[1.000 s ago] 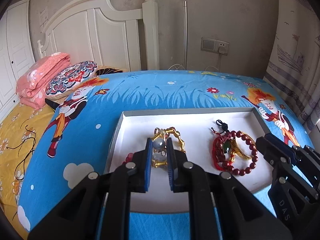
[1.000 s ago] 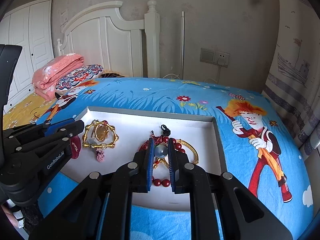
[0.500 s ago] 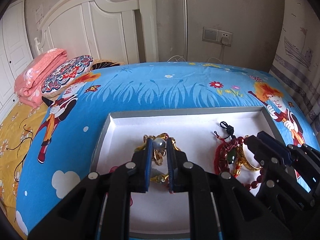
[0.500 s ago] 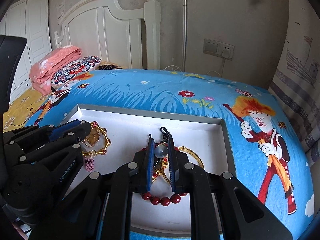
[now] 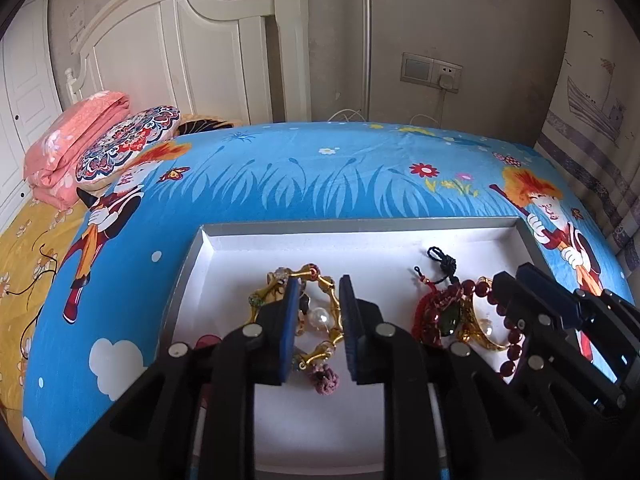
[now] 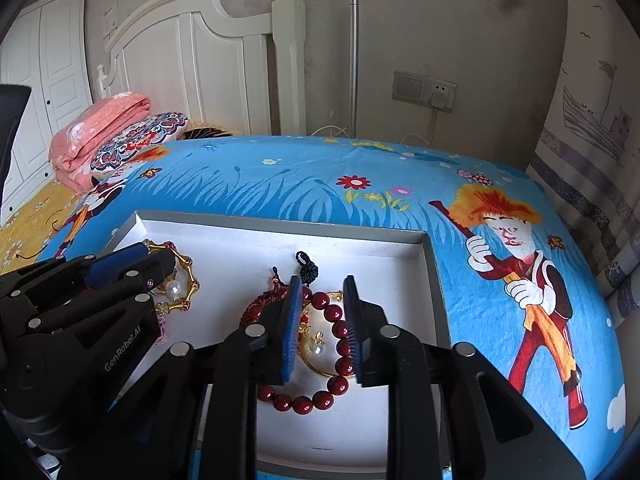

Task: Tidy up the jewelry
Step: 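Release pearl in tray with left tool while right tool releases its pearl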

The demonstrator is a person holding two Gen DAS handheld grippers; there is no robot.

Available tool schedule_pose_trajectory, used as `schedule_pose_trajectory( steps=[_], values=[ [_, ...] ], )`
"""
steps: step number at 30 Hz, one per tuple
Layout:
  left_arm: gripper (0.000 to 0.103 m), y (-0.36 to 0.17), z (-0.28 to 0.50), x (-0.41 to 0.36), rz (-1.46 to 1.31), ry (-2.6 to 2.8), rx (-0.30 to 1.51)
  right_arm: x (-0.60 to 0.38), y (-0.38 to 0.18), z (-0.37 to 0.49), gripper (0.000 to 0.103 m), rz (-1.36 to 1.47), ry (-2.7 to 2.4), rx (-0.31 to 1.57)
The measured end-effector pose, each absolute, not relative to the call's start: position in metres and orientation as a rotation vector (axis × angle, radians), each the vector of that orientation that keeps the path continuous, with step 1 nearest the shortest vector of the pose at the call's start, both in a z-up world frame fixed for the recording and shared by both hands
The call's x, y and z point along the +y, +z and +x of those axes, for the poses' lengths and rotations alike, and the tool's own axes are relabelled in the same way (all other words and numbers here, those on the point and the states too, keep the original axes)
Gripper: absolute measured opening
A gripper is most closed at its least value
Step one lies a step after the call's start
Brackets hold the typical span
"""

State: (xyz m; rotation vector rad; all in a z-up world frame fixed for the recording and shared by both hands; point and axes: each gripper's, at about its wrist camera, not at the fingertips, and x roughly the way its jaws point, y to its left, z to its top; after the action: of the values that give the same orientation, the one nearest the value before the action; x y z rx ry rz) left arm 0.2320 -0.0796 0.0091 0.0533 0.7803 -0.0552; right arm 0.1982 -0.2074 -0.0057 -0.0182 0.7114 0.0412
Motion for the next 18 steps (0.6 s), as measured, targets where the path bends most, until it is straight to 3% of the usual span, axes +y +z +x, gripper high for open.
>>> schedule_pose_trajectory(
  steps=[1,2,3,7,12,15,18],
  values=[
    [0.032,0.009,0.231,-0.078,0.053,-0.05,0.777,-0.208,-0.006,0.198,0.04,-0.016,0.04,0.711],
    [0.042,0.01,0.231,-0.077,0.051,-0.044,0.772,-0.208,-0.005,0.197,0.045,-0.014,0.041,0.706],
    [0.044,0.011,0.231,-0.075,0.051,-0.036,0.763,-0.209,-0.004,0.196,0.047,-0.014,0.039,0.7],
    [0.048,0.016,0.231,-0.069,0.041,-0.022,0.756,-0.208,-0.002,0.196,0.047,-0.02,0.036,0.698],
    [0.068,0.031,0.219,-0.062,0.035,-0.008,0.699,-0.205,0.002,0.193,0.05,-0.036,0.042,0.694],
    [0.083,0.044,0.205,-0.058,0.05,0.002,0.639,-0.204,0.008,0.185,0.059,-0.046,0.045,0.674],
    [0.09,0.053,0.191,-0.054,0.058,0.014,0.597,-0.205,0.013,0.177,0.064,-0.051,0.05,0.662]
  ],
)
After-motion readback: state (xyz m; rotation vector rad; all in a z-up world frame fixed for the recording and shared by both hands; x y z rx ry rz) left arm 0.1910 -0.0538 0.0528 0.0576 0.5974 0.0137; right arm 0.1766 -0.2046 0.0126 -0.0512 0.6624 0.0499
